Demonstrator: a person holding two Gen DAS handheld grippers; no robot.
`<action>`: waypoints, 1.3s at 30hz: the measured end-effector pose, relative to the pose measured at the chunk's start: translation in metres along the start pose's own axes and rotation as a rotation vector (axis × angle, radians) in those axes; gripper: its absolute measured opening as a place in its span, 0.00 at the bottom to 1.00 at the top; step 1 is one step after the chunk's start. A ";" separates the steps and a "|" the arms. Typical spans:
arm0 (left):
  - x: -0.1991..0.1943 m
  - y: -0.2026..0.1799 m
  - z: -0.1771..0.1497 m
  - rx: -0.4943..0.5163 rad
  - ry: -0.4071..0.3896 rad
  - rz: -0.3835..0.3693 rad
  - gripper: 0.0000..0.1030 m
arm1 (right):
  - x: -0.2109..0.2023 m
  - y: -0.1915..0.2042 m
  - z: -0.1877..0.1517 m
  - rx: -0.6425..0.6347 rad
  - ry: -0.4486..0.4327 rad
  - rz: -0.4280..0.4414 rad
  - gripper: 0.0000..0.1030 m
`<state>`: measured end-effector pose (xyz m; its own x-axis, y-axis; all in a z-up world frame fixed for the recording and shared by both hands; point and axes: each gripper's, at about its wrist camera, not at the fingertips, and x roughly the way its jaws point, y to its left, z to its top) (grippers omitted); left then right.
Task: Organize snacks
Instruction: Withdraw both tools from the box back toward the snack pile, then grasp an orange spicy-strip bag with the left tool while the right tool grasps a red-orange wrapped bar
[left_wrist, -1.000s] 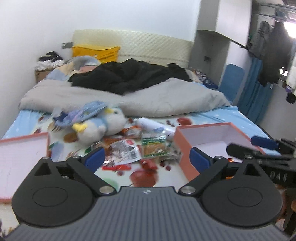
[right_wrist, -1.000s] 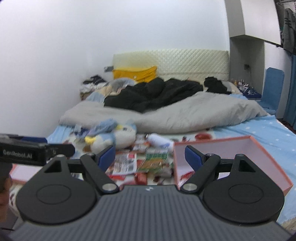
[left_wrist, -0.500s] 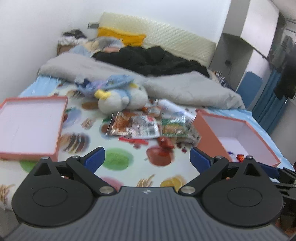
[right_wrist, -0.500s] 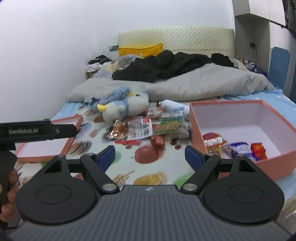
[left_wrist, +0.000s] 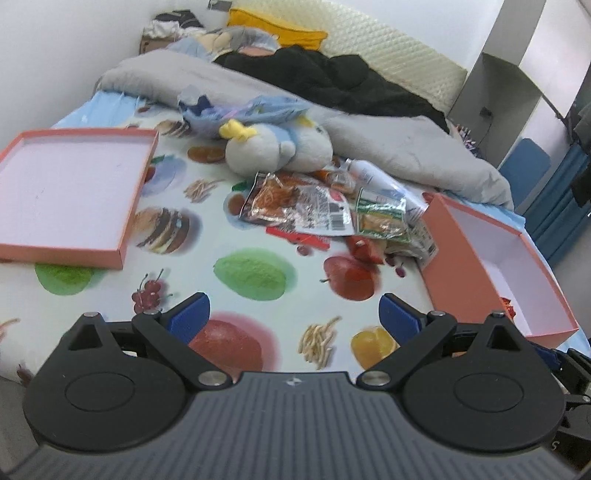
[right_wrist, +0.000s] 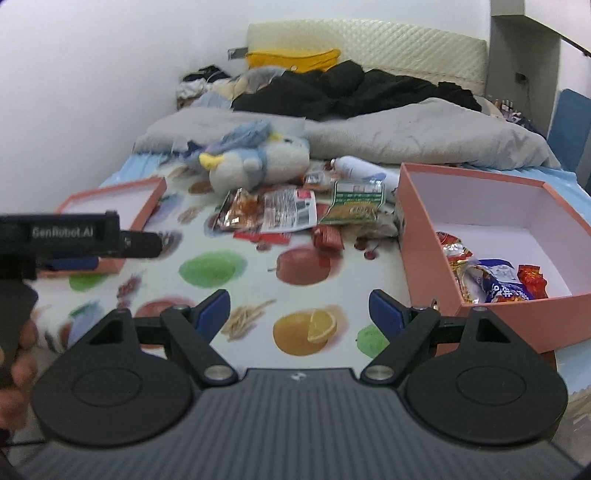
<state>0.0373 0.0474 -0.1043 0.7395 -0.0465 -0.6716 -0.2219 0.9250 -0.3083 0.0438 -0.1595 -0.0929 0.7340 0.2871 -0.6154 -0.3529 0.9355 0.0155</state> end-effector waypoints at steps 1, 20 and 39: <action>0.004 0.002 0.000 -0.004 0.008 0.000 0.97 | 0.004 -0.001 0.000 0.000 0.005 0.006 0.82; 0.160 0.029 0.031 0.094 0.032 -0.022 0.97 | 0.143 -0.008 0.005 -0.091 0.054 0.042 0.81; 0.278 0.033 0.098 0.146 -0.054 -0.034 0.97 | 0.257 -0.036 0.035 -0.060 0.055 -0.035 0.78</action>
<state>0.2978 0.1021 -0.2350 0.7789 -0.0622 -0.6240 -0.1043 0.9684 -0.2267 0.2656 -0.1126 -0.2244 0.7143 0.2411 -0.6570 -0.3627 0.9304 -0.0528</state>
